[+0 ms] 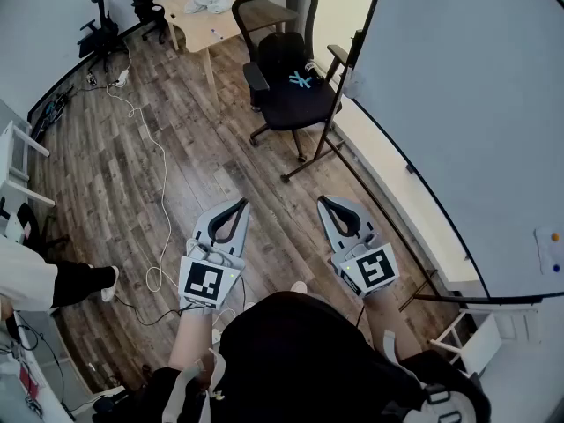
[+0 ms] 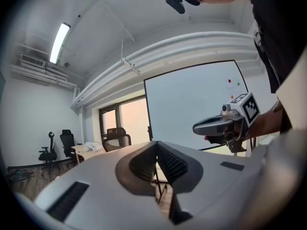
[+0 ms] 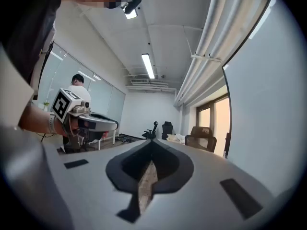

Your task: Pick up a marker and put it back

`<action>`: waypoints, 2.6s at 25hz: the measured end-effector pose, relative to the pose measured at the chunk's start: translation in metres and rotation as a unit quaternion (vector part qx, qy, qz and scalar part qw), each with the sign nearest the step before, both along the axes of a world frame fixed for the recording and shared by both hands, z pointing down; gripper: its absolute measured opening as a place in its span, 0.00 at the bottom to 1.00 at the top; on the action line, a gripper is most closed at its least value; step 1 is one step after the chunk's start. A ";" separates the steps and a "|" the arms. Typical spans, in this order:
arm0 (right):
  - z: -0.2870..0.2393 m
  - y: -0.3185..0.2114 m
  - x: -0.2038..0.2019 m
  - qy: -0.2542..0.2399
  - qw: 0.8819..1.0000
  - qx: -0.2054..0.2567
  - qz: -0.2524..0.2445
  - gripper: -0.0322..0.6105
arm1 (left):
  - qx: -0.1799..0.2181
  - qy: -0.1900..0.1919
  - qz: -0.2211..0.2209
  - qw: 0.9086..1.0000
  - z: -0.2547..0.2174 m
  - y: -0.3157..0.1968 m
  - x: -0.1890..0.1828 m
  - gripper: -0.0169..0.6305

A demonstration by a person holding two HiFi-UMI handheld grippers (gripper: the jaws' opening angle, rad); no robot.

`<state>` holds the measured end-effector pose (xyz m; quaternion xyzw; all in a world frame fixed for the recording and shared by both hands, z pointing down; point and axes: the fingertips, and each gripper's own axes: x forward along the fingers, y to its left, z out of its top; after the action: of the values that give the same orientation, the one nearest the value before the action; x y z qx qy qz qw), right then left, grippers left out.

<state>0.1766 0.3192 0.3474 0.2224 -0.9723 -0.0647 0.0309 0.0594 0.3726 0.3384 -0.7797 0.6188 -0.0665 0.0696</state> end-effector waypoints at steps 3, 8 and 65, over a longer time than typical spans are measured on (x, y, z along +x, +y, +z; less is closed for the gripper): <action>0.002 -0.005 0.008 0.006 1.000 -0.005 -0.002 0.07 | -0.014 0.010 -0.001 1.000 0.002 -0.006 0.009 0.04; 0.003 -0.021 0.025 0.011 1.000 -0.009 -0.004 0.07 | -0.015 0.007 -0.004 1.000 0.004 -0.024 0.023 0.04; 0.089 -0.395 -0.104 0.051 0.960 -0.099 0.256 0.08 | -0.109 0.033 0.227 0.967 0.087 -0.420 -0.135 0.04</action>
<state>0.0721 -0.0763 0.4361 0.4560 -0.8816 0.0302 0.1183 -0.0759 -0.0471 0.4259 -0.9042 0.4167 -0.0901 -0.0234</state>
